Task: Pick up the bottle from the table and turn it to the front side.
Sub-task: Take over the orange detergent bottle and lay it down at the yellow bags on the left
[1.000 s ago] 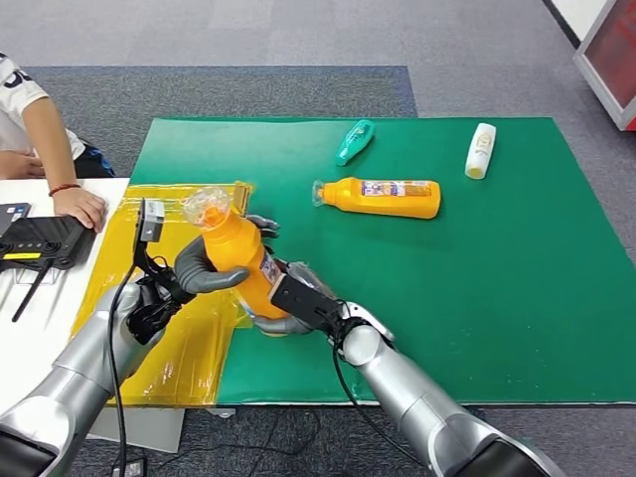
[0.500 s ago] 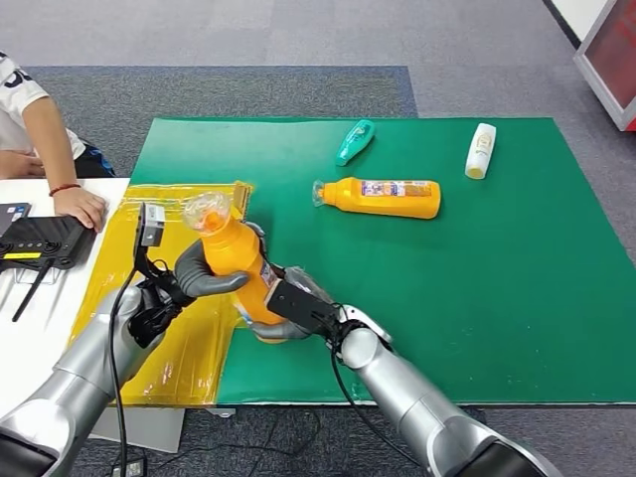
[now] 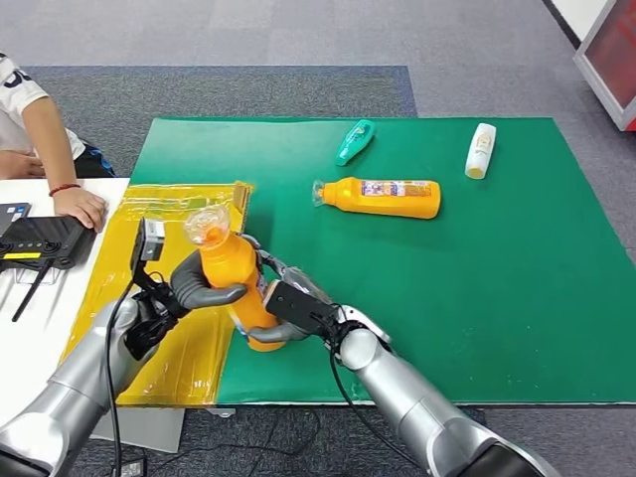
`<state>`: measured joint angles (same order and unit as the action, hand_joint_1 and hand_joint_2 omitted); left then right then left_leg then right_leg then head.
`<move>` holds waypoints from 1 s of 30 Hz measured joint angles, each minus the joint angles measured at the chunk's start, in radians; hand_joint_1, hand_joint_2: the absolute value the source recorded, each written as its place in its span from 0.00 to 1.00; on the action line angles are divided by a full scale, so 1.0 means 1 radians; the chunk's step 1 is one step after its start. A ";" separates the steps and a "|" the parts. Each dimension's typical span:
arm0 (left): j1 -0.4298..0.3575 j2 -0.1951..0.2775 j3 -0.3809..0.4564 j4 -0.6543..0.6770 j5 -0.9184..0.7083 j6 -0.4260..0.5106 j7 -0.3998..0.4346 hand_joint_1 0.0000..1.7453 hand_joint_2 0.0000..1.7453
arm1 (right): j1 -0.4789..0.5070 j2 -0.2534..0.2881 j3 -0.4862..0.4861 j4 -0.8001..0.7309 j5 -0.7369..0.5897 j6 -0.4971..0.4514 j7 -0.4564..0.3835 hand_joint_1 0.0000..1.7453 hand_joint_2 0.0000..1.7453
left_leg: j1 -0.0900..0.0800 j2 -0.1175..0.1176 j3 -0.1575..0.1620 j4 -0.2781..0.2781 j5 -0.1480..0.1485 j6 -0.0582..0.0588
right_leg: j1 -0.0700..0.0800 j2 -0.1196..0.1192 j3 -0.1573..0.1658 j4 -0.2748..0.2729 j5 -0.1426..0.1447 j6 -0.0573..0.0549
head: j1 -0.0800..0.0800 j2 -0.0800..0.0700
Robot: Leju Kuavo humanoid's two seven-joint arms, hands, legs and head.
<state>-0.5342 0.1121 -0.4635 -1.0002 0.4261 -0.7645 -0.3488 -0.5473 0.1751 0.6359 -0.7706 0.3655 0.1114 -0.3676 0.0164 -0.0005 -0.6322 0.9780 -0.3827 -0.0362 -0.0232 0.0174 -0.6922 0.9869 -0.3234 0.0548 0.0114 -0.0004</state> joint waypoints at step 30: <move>0.123 0.111 -0.065 -0.336 -0.690 0.413 0.021 1.00 1.00 | 0.127 -0.110 -0.266 -0.207 -0.130 0.052 0.001 0.00 1.00 | 0.000 0.000 -0.001 0.000 0.001 -0.001 | 0.000 0.000 -0.002 0.000 0.001 -0.001 | 0.000 0.000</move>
<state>-0.4116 0.2227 -0.5281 -1.3364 -0.2636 -0.3518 -0.3273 -0.4204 0.0649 0.3696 -0.9771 0.2353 0.1630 -0.3666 0.0164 0.0000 -0.6332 0.9780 -0.3822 -0.0372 -0.0231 0.0177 -0.6943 0.9867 -0.3221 0.0533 0.0114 -0.0004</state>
